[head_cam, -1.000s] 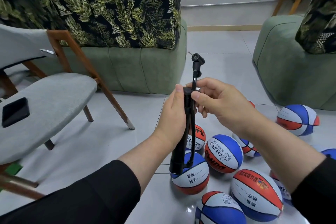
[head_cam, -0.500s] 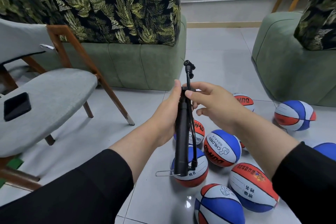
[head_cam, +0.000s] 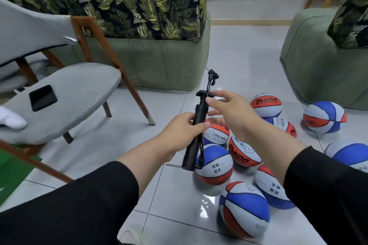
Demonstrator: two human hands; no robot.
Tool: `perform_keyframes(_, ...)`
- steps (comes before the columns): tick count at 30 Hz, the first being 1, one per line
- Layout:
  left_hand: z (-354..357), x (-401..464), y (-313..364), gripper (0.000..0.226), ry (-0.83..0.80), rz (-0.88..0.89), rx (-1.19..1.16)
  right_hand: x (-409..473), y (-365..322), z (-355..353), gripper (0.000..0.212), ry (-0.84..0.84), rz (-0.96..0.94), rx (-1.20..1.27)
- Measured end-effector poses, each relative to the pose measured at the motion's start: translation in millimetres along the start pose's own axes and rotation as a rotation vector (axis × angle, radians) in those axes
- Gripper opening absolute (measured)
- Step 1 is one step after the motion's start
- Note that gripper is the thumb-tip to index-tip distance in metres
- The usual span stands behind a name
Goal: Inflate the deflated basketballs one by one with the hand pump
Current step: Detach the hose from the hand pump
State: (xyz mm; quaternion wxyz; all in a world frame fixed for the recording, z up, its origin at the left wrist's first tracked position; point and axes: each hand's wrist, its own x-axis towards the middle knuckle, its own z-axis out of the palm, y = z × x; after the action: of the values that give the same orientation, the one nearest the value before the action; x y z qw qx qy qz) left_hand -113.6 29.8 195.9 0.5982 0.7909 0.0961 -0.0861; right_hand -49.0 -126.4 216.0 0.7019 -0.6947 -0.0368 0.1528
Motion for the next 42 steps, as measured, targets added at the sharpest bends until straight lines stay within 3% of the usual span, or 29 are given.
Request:
perform_keyframes(3,-0.8,-14.0,-12.3,0.027,0.072,-0.022,-0.015,-16.2,18.8,8.6,0.035,-0.039,0.049,-0.037)
perform_keyframes(6,1.2,-27.8,-23.1,0.032,0.078,-0.052,-0.043,-39.6,39.0,20.2,0.022,-0.089,0.076,-0.065)
perform_keyframes(10,5.4,-50.2,-32.0,0.013,0.074,-0.112,-0.141,-75.5,52.8,34.7,0.027,-0.090,0.096,-0.137)
perform_keyframes(22,-4.3,-92.8,-93.9,0.026,0.186,-0.258,-0.053,-176.1,36.8,-31.3,0.029,0.033,0.086,-0.736)
perform_keyframes(28,10.5,-62.0,-131.6,0.026,0.241,-0.295,0.012,-157.0,28.4,-59.5,0.042,-0.087,0.137,-1.101)
perform_keyframes(32,25.6,-26.0,-172.2,0.030,0.252,-0.341,0.159,-126.7,55.8,-73.1,0.040,-0.182,0.170,-1.246)
perform_keyframes(37,45.7,23.5,-223.7,0.032,0.193,-0.422,0.244,-80.1,116.7,-76.1,0.035,-0.299,0.213,-1.272)
perform_keyframes(42,59.5,54.4,-277.2,0.038,0.161,-0.547,0.288,-51.1,180.0,-64.1,0.037,-0.267,0.210,-1.170)
